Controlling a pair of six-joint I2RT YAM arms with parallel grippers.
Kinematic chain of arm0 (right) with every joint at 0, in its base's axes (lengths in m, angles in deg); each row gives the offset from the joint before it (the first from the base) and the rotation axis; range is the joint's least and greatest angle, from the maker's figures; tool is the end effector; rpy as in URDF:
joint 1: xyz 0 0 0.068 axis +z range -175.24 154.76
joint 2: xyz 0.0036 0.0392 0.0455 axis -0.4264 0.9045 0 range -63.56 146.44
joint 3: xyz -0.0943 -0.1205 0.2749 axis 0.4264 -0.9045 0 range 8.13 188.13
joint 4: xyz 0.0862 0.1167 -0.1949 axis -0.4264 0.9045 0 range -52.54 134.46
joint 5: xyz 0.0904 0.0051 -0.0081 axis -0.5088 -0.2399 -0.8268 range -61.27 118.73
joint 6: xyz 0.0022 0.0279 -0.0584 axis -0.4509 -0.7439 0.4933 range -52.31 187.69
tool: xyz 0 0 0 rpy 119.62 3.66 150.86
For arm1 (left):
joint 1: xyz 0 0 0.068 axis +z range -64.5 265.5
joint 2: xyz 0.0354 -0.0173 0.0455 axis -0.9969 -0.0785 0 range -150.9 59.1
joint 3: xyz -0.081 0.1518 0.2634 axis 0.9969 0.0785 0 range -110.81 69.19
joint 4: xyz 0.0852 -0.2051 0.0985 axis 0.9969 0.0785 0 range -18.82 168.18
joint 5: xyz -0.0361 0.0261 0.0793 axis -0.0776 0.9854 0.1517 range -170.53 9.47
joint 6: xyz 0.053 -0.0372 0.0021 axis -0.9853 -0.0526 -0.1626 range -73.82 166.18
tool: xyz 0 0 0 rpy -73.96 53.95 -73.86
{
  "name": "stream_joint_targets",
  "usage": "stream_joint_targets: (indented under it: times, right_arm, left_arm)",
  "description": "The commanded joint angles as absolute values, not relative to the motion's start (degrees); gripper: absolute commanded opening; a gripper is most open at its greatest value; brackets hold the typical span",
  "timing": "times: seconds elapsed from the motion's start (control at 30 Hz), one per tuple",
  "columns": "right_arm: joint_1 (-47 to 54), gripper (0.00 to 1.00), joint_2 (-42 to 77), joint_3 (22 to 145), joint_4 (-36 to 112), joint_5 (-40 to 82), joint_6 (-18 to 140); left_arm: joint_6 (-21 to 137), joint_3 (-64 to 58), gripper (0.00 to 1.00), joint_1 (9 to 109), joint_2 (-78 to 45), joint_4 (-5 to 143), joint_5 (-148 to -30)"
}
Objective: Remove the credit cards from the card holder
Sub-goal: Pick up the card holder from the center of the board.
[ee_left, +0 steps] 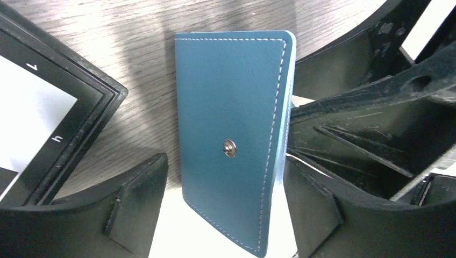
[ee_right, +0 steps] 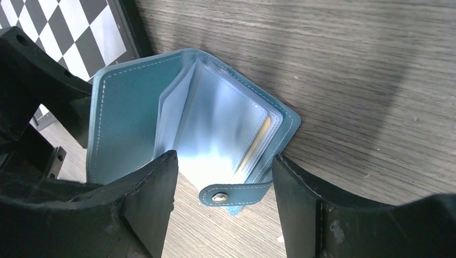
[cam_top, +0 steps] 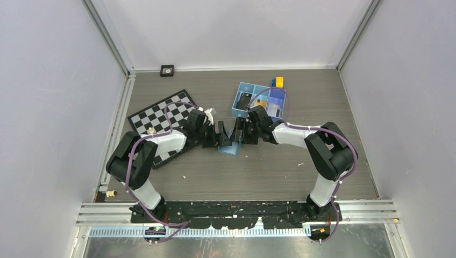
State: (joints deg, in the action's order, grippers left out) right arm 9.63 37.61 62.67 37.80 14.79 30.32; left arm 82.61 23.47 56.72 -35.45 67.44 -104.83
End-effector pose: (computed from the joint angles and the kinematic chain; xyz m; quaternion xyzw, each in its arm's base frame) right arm 0.2898 0.2168 0.2023 -0.0244 0.9242 0.3058 0.2275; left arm 0.2727 -0.1736 0.2045 0.0199 0.9068 -0.3651 0.2098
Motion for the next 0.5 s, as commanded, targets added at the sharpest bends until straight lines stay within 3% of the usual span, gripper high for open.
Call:
stream_joint_targets:
  times: [0.0, 0.23, 0.47]
  right_arm:
    - [10.02, 0.7, 35.75, 62.97, 34.56, 12.98, 30.05]
    - [10.01, 0.7, 34.82, 62.58, 34.99, 14.5, 29.73]
    - [9.04, 0.69, 35.77, 63.53, 37.08, 16.49, 28.76]
  left_arm:
    - [80.22, 20.5, 0.73, 56.4, -36.91, 70.94, -103.13]
    - [80.7, 19.8, 0.3, 56.95, -38.34, 71.01, -104.43]
    - [82.56, 20.92, 0.2, 58.55, -38.3, 68.84, -106.81]
